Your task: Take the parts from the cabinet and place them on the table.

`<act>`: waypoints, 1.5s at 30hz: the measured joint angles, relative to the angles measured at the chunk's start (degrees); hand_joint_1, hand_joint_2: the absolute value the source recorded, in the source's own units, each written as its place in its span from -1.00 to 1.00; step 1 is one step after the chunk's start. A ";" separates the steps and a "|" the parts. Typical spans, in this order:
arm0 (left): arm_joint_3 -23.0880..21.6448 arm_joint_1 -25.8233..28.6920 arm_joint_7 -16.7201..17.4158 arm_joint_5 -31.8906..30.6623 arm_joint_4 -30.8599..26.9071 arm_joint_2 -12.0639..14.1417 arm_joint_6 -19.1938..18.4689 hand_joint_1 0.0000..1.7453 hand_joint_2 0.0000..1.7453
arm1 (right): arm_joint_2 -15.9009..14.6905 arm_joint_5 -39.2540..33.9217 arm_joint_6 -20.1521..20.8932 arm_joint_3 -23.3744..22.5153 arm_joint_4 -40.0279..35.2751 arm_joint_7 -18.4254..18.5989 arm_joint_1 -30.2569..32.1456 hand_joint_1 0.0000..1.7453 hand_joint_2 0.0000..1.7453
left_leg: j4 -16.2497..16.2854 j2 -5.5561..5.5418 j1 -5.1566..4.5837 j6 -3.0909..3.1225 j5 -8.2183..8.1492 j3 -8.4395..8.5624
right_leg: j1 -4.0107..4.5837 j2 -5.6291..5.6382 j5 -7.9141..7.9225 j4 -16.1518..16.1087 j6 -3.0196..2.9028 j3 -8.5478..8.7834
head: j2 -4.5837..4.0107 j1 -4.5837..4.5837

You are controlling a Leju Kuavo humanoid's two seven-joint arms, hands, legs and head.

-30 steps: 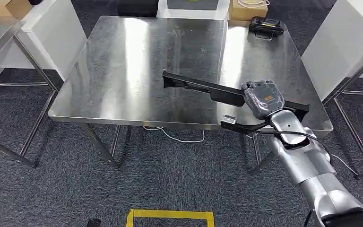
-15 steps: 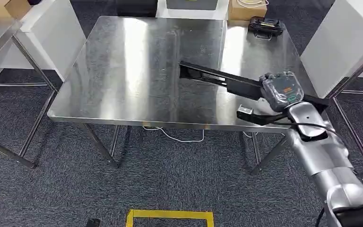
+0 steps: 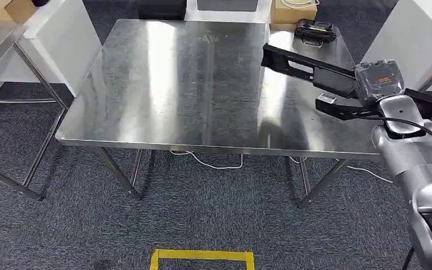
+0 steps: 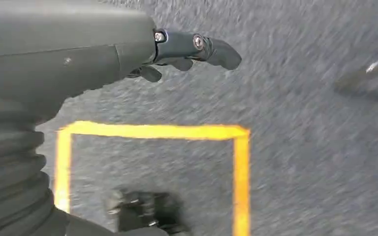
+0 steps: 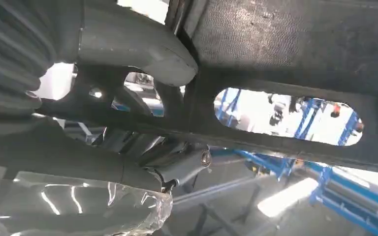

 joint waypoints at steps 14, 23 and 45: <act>2.58 0.06 -2.78 -0.74 0.00 0.00 2.03 -1.00 1.00 | 1.14 0.02 1.00 -0.07 3.76 -3.24 -1.07 1.00 1.00 | 0.00 -0.01 0.03 -0.01 0.01 0.02 | 0.07 0.00 0.00 0.00 -0.01 0.00 | 0.00 0.02; 3.59 0.16 1.40 -0.04 0.02 0.02 1.09 -1.00 1.00 | 2.67 0.33 0.52 0.04 4.83 -8.79 -0.39 1.00 1.00 | 0.00 0.01 0.03 -0.01 0.00 0.01 | 0.07 0.00 0.00 0.00 0.00 -0.01 | 0.00 0.02; 3.41 -0.11 6.25 -2.97 -0.07 0.02 -2.75 -1.00 1.00 | 0.11 -0.68 0.63 0.31 5.77 -9.59 0.97 1.00 1.00 | -1.21 0.18 1.02 1.34 -0.34 1.85 | -2.33 0.08 -5.87 18.82 2.84 -10.06 | 0.00 0.15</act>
